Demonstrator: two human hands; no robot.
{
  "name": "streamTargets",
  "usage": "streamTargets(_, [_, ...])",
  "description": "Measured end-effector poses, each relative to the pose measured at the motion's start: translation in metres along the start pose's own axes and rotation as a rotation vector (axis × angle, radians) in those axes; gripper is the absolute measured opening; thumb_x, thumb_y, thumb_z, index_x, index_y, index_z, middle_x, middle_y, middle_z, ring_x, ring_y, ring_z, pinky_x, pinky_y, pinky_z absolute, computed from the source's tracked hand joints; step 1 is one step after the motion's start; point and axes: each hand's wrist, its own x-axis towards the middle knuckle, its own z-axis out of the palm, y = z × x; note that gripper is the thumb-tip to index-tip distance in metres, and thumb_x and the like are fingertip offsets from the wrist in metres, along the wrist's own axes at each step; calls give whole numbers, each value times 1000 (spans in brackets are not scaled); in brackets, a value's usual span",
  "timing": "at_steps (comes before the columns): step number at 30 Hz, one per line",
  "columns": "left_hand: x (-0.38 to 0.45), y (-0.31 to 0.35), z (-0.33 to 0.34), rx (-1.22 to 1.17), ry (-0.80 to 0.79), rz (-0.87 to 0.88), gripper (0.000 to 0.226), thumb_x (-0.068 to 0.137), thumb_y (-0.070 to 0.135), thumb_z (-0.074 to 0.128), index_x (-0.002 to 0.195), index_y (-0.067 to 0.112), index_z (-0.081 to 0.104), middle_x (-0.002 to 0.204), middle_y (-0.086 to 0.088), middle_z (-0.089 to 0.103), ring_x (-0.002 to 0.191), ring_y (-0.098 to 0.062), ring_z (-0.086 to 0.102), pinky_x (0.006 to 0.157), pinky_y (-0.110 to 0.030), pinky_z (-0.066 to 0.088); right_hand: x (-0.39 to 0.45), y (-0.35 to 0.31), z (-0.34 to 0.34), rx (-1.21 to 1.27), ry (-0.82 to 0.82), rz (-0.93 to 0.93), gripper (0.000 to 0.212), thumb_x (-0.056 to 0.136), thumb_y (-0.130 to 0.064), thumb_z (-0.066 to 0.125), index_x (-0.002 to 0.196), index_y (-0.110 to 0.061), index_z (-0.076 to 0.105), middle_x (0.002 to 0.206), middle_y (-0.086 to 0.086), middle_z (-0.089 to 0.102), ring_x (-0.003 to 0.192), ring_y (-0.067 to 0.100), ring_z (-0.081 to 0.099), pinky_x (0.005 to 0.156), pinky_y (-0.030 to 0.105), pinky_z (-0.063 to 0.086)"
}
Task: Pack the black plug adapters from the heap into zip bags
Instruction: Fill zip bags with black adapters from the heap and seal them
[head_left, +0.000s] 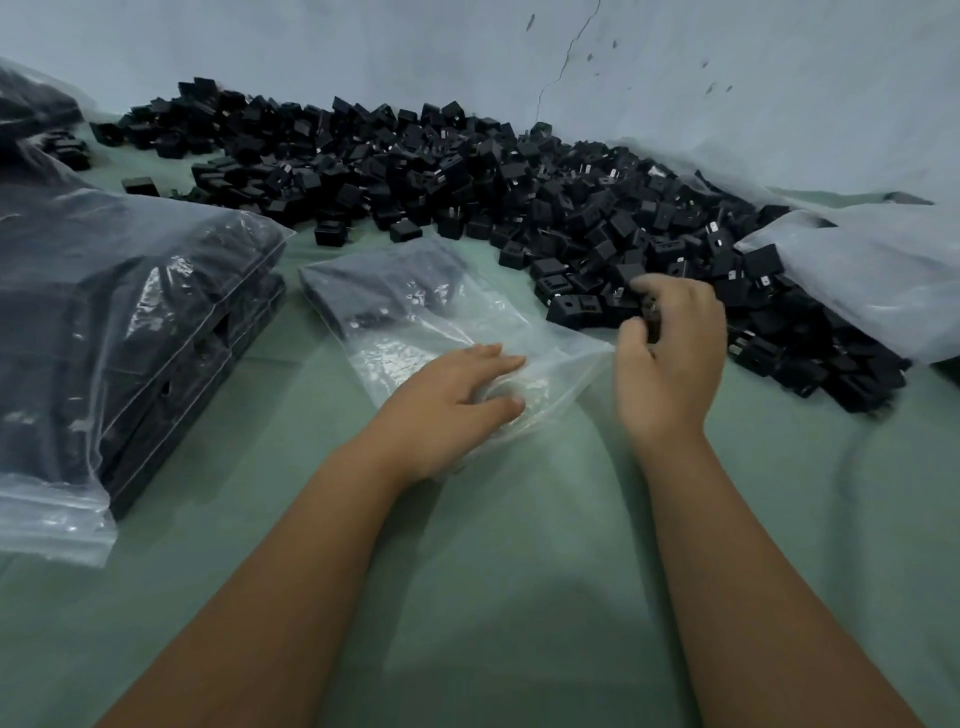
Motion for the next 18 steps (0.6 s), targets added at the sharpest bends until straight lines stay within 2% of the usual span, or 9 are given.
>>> streamTargets(2, [0, 1, 0, 15, 2, 12, 46, 94, 41, 57, 140, 41, 48, 156, 15, 32, 143, 1, 22, 112, -21, 15, 7, 17, 3, -190, -242, 161, 59, 84, -19, 48, 142, -28, 36, 149, 3, 29, 134, 24, 26, 110, 38, 24])
streamTargets(4, [1, 1, 0, 56, -8, 28, 46, 94, 43, 57, 139, 39, 50, 157, 13, 31, 144, 0, 20, 111, -20, 13, 10, 27, 9, -252, -426, 297, 68, 89, -30, 46, 150, -31, 16, 158, 0, 8, 143, 23, 10, 114, 42, 12])
streamTargets(5, [2, 0, 1, 79, -14, 35, 46, 94, 43, 56, 140, 39, 50, 157, 13, 31, 145, 0, 18, 112, -20, 13, 11, 31, 11, -253, -461, 311, 66, 90, -33, 46, 149, -30, 18, 158, 0, 11, 143, 23, 13, 114, 42, 14])
streamTargets(7, [3, -1, 1, 98, -16, 38, 46, 94, 44, 57, 139, 39, 51, 158, 12, 31, 145, 0, 18, 115, -23, 14, 10, 35, 14, -200, -386, 265, 52, 90, -31, 52, 139, -28, 37, 147, 0, 31, 132, 24, 33, 109, 41, 29])
streamTargets(9, [3, -1, 1, 93, -7, 36, 44, 94, 43, 58, 138, 39, 52, 157, 12, 31, 145, 1, 18, 116, -25, 14, 9, 34, 13, -109, -263, 246, 29, 87, -21, 58, 115, -26, 52, 123, -3, 42, 109, 20, 50, 90, 33, 44])
streamTargets(12, [3, -1, 2, 55, 10, 26, 41, 93, 41, 59, 134, 40, 55, 155, 14, 35, 144, 1, 21, 119, -29, 17, 7, 30, 8, -28, -107, 287, 14, 85, -19, 61, 93, -25, 51, 104, -8, 45, 78, 4, 52, 63, 17, 39])
streamTargets(15, [4, -1, 2, -110, 48, 13, 32, 93, 31, 62, 124, 38, 63, 147, 15, 46, 133, 8, 37, 112, -22, 31, 4, 10, 2, 218, 3, 252, 25, 82, -20, 65, 98, -26, 48, 104, -8, 49, 84, 1, 51, 71, 10, 41])
streamTargets(17, [4, 0, 1, -258, 92, -28, 25, 94, 24, 62, 114, 36, 68, 134, 16, 57, 104, 19, 53, 87, -3, 39, -2, -10, -2, 249, 52, 36, 26, 80, -11, 64, 102, -19, 53, 105, -6, 46, 92, -8, 46, 79, 4, 37])
streamTargets(18, [6, 2, 1, -323, 124, -52, 22, 95, 20, 60, 108, 36, 69, 122, 14, 65, 89, 16, 59, 77, -2, 41, -7, -19, -2, 250, 63, -94, 23, 78, -8, 62, 100, -13, 56, 105, -4, 45, 93, -10, 44, 80, 4, 35])
